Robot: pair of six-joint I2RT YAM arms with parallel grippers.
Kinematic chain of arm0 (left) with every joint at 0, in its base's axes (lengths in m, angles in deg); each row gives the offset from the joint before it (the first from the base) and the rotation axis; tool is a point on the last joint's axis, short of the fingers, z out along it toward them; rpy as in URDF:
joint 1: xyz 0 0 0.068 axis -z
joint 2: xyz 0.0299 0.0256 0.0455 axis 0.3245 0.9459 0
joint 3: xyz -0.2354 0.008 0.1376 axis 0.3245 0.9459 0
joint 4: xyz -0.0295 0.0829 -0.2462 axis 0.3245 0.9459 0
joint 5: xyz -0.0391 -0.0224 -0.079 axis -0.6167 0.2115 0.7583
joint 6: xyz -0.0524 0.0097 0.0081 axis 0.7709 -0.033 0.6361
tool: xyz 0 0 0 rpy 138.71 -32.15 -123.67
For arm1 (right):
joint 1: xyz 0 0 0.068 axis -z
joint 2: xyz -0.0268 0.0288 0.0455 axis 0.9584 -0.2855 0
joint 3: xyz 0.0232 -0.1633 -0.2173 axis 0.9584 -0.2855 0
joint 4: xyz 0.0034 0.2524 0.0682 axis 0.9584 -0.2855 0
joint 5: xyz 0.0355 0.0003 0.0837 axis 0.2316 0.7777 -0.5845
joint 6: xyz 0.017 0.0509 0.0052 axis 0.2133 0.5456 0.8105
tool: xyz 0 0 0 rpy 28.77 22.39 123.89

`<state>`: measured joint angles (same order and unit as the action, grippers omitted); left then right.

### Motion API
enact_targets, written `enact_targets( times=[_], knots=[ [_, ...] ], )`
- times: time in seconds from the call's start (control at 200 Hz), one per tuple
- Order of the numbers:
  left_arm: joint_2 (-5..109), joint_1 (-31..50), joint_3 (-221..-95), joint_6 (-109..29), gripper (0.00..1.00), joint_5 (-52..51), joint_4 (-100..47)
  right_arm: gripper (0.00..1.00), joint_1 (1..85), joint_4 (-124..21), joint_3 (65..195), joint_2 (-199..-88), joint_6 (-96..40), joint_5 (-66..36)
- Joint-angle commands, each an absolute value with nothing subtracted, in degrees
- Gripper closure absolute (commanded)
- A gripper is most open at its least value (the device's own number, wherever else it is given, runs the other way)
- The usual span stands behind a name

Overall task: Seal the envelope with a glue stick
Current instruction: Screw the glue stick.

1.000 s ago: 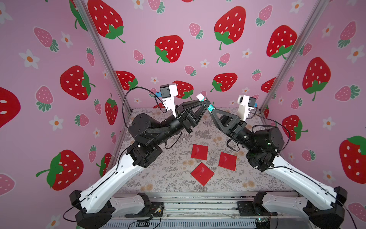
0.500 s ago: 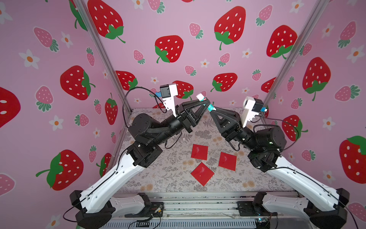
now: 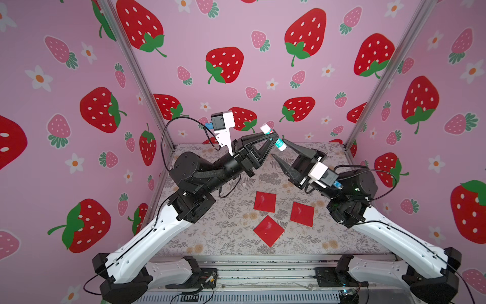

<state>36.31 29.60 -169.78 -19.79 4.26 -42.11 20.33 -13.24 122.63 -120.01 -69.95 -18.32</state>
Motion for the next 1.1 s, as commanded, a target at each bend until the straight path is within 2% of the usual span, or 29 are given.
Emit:
enact_targets(
  times=[0.0,0.15,0.165,0.205,0.31,0.525,0.83,0.951,1.096],
  knots=[
    [36.2,29.6,-169.6,-21.2,1.0,4.1,-42.0,0.52,19.8,-18.1,122.6,-115.5,-45.5,-4.5],
    [35.7,29.6,-169.9,-22.1,1.0,3.9,-41.6,0.49,19.8,-21.7,121.7,-112.5,-14.6,-2.8],
    [35.7,29.6,-169.9,-22.1,1.0,3.9,-41.6,0.44,19.8,-21.7,121.7,-112.3,-13.0,-2.9],
    [35.8,29.6,-170.1,-22.2,1.0,3.9,-41.5,0.41,19.8,-21.9,121.6,-112.0,-4.7,-3.5],
    [35.9,29.6,-170.5,-22.3,1.0,4.1,-41.3,0.4,19.8,-21.6,122.1,-111.6,5.8,-7.5],
    [36.2,29.6,-170.5,-22.2,1.0,4.1,-42.1,0.41,19.8,-19.4,123.7,-114.4,13.9,-14.9],
    [36.3,29.6,-170.5,-21.9,1.0,4.1,-42.7,0.47,19.8,-16.8,123.7,-116.7,15.9,-16.1],
    [36.2,29.6,-170.2,-21.8,1.0,4.2,-43.0,0.57,19.8,-16.4,124.2,-117.1,15.7,-16.1],
    [36.3,29.6,-170.2,-21.6,1.0,4.2,-43.1,0.63,19.8,-15.7,124.4,-117.7,15.5,-16.2]
  ],
)
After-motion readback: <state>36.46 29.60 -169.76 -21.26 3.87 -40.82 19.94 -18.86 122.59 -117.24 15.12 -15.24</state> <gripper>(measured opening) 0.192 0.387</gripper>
